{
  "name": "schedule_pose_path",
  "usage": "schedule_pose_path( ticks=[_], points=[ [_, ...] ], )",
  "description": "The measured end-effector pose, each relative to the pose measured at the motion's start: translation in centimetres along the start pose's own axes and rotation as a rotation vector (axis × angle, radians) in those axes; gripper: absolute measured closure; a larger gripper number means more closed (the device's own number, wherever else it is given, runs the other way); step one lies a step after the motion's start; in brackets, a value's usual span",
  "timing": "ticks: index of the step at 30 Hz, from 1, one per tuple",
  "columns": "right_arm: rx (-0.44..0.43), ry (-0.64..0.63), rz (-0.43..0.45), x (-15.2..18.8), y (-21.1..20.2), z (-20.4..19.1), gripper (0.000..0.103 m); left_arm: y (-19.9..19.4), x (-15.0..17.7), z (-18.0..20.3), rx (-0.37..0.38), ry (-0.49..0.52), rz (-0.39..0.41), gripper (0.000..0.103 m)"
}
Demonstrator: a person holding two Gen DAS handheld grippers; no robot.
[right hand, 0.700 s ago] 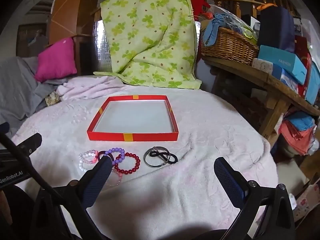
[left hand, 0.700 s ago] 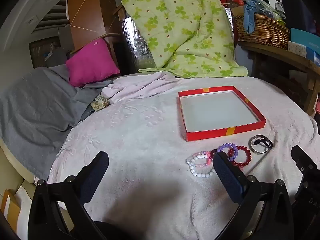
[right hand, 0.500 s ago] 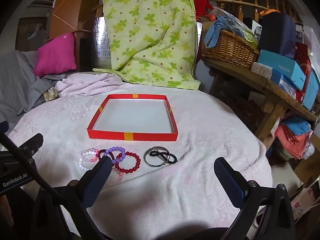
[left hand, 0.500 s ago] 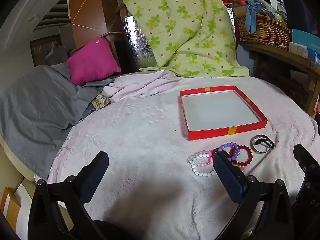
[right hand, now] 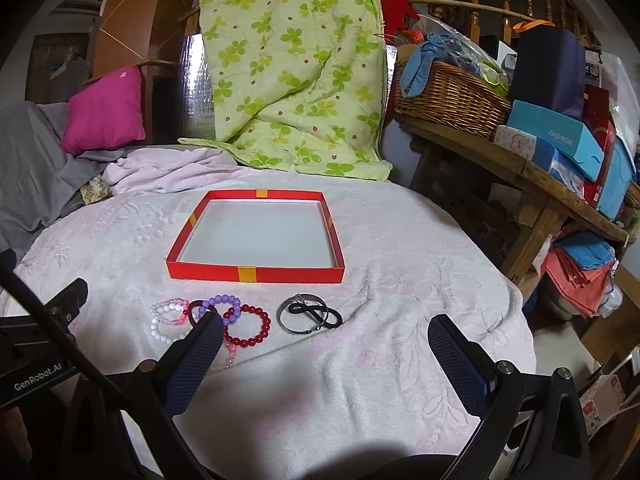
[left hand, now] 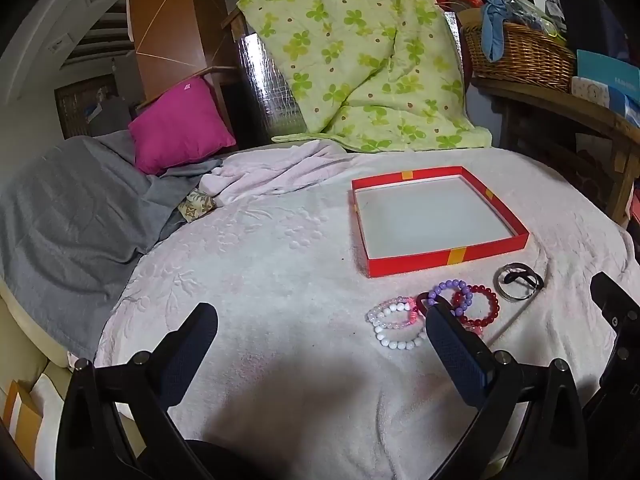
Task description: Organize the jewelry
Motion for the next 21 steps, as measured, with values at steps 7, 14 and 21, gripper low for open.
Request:
schedule_pose_path(
  ticks=[7,14,21],
  points=[
    [0.001,0.004,-0.017,0.0,0.4,0.2,0.0,0.4,0.2,0.3,0.013,-0.003,-0.007,0.0],
    [0.007,-0.012,-0.019,0.2,1.3,0.1,0.0,1.8,0.8,0.4,0.04,0.003,-0.041,0.0],
    [-0.023,0.065,-0.055,0.3,2.9,3.0,0.0,4.4,1.8,0.1,0.086,-0.004,-0.109,0.0]
  ],
)
Point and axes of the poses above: each gripper's, at about its wrist camera, not at the fingertips, and y roughly the way its jaws point, z to its right, x to its underside, the point moved 4 cm from there along y, roughly the way its jaws point, and after that the axes turned 10 degrees about -x, right-handed, at the moved point
